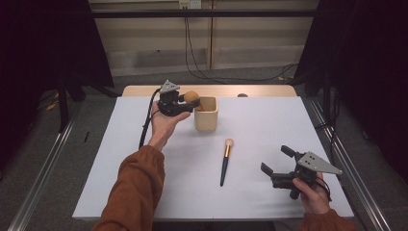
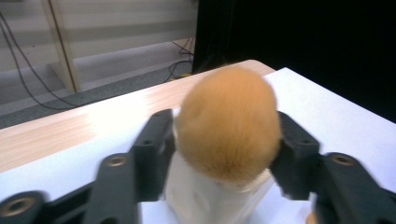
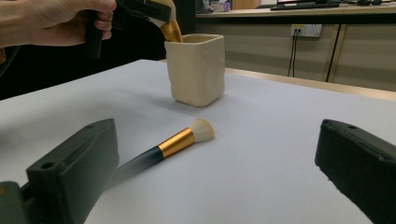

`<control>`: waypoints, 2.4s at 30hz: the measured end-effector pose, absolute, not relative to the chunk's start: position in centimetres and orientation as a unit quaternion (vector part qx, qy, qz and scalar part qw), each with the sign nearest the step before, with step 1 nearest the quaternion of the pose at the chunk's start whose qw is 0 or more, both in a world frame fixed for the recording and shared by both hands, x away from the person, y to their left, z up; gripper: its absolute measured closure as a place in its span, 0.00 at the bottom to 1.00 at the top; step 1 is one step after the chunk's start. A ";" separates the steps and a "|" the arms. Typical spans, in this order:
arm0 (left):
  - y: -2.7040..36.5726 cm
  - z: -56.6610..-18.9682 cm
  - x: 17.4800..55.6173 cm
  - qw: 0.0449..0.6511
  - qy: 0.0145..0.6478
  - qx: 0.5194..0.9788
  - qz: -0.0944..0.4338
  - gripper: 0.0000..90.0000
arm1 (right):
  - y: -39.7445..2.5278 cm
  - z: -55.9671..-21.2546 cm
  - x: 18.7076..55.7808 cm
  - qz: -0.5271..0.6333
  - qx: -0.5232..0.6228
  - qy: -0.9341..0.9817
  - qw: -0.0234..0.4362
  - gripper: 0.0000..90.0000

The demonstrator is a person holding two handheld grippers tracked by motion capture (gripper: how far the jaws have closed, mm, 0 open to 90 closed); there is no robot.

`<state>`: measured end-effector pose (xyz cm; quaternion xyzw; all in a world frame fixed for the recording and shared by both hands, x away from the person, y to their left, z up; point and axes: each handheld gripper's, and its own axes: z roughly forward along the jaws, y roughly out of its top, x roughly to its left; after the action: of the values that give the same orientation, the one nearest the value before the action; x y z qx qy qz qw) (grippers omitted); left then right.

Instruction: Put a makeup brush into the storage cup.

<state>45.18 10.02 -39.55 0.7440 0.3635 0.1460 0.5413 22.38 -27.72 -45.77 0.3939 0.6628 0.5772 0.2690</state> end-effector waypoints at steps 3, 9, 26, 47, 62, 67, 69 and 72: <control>10.5 -39.7 45.1 0.547 0.368 0.738 0.146 0.27 | -27.7 -45.8 22.4 0.577 0.394 0.663 0.269 0.00; 11.4 -39.6 44.5 0.547 0.371 0.734 0.156 0.10 | -27.6 -45.8 22.4 0.576 0.393 0.664 0.269 0.00; 14.2 -38.9 41.1 0.551 0.347 0.741 0.166 0.04 | -27.6 -45.8 22.5 0.575 0.390 0.668 0.268 0.00; 18.6 -40.6 36.9 0.560 0.351 0.728 0.182 0.04 | -27.7 -45.9 22.1 0.567 0.396 0.668 0.273 0.00; 22.0 -40.6 32.8 0.558 0.359 0.717 0.213 0.04 | -27.8 -45.8 21.9 0.567 0.400 0.665 0.276 0.00; 22.8 -41.3 31.7 0.560 0.361 0.713 0.220 0.04 | -27.9 -45.8 21.8 0.564 0.402 0.665 0.278 0.00; 23.2 -41.7 31.1 0.561 0.362 0.711 0.221 0.04 | -27.8 -45.7 21.8 0.567 0.400 0.663 0.282 0.00; 23.9 -42.1 30.4 0.560 0.372 0.705 0.224 0.04 | -27.7 -45.7 21.8 0.565 0.399 0.665 0.282 0.00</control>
<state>30.37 23.88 -42.05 0.7054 0.3716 0.2244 0.5603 21.84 -27.68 -45.66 0.3992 0.6648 0.5648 0.2824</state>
